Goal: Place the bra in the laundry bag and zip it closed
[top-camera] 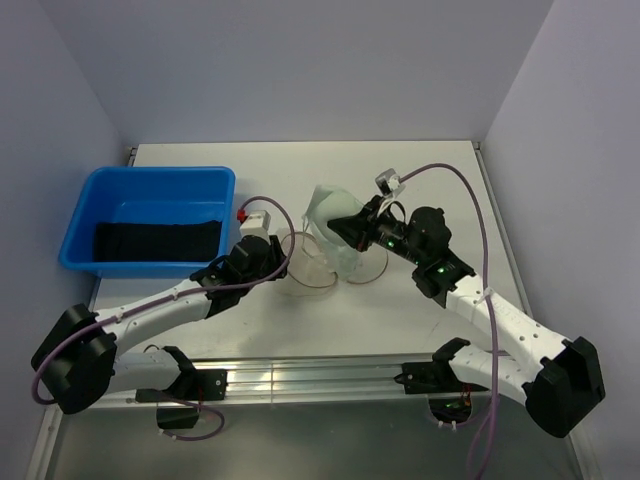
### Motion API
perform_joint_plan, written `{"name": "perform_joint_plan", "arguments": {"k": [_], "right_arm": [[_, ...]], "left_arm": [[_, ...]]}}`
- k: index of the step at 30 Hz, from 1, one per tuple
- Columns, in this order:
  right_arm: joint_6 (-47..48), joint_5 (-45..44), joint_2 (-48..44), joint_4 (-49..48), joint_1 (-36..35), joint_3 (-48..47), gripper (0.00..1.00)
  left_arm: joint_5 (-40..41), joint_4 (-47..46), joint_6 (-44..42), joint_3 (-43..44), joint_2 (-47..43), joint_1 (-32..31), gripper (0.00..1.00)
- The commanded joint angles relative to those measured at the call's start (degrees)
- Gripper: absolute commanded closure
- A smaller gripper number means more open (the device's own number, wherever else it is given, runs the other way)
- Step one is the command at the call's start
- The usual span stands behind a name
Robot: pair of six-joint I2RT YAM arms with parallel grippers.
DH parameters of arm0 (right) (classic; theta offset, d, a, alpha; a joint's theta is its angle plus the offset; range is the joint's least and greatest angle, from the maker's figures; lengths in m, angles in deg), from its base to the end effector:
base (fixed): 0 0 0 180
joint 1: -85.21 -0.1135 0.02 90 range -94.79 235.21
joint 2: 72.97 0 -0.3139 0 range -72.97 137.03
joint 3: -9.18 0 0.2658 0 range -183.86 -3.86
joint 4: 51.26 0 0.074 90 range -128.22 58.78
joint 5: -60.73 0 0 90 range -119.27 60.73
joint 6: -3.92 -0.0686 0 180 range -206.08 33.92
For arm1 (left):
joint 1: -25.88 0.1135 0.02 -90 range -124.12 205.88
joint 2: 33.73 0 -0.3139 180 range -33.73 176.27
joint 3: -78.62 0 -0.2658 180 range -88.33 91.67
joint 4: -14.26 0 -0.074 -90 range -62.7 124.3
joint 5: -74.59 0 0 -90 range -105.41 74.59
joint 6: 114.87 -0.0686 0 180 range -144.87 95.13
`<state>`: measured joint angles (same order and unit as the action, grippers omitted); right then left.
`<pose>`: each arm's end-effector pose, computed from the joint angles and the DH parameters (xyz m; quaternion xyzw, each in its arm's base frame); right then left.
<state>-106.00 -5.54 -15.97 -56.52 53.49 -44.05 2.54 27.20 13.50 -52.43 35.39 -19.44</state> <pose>0.1990 0.1555 0.3628 -0.2167 0.6642 0.4344 0.5685 0.2079 -0.1802 0.2391 -0.0215 0.8714 -0.2117 0.4420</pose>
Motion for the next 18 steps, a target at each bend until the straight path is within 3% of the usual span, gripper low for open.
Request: {"name": "perform_joint_plan", "arguments": {"k": [1,2,3,4,11,18], "right_arm": [[-1.17,2.72,1.62,-7.26,0.35,1.59,1.0],[-1.26,3.25,2.24,-8.4,0.35,1.95,1.0],[-1.35,3.87,3.12,-8.85,0.35,2.21,1.0],[-1.35,5.44,4.87,-9.29,0.35,2.65,1.0],[-3.89,5.1,12.7,-19.3,0.0,7.4,1.0],[-3.9,4.32,21.48,-19.49,-3.07,6.79,1.0]], "left_arm": [[1.39,-6.39,-1.63,2.6,2.41,1.37,0.59],[1.12,-6.75,-1.63,2.6,2.94,1.55,0.67],[0.68,-7.02,-1.63,2.68,3.47,1.81,0.9],[0.5,-8.06,-1.46,2.42,3.3,1.81,0.98],[-2.31,-11.67,0.65,-0.56,-1.0,1.99,1.0],[-6.0,-16.41,2.14,-2.06,-3.11,2.69,1.0]]}}
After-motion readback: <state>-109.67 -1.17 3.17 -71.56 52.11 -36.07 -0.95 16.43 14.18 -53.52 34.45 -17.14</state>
